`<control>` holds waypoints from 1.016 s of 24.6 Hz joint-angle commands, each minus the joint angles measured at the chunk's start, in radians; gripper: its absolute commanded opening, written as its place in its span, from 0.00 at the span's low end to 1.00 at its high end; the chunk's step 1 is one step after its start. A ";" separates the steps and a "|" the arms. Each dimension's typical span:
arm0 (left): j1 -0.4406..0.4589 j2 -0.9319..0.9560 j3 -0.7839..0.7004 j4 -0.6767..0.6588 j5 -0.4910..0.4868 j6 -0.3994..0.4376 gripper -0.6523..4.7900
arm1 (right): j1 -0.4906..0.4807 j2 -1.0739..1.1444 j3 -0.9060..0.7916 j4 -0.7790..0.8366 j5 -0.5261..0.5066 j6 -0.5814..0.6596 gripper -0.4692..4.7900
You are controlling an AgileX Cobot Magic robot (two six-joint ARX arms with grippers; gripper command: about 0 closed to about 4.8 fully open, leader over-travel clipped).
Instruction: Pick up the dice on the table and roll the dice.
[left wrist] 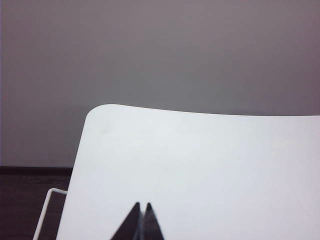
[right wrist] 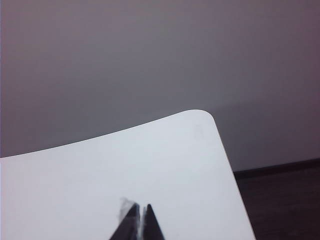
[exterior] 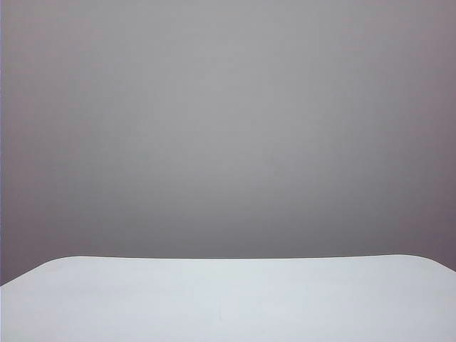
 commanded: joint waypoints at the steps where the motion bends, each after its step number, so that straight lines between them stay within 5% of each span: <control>1: 0.000 0.000 0.002 0.000 0.006 -0.003 0.11 | 0.000 0.000 -0.006 0.008 0.005 0.004 0.11; 8: 0.000 0.000 0.002 -0.001 0.007 -0.005 0.11 | 0.000 0.000 -0.006 -0.002 0.005 0.004 0.11; 12: 0.000 0.000 0.037 0.040 0.147 -0.132 0.11 | 0.000 0.001 0.027 -0.014 0.011 0.006 0.07; 15: 0.000 0.005 0.141 0.033 0.219 -0.243 0.11 | 0.001 0.032 0.159 -0.166 0.120 0.078 0.07; 21: 0.000 0.131 0.322 -0.074 0.214 -0.199 0.11 | 0.001 0.254 0.344 -0.206 0.101 0.085 0.07; 25: 0.000 0.286 0.443 -0.170 0.221 -0.043 0.11 | 0.001 0.462 0.529 -0.356 0.056 0.025 0.07</control>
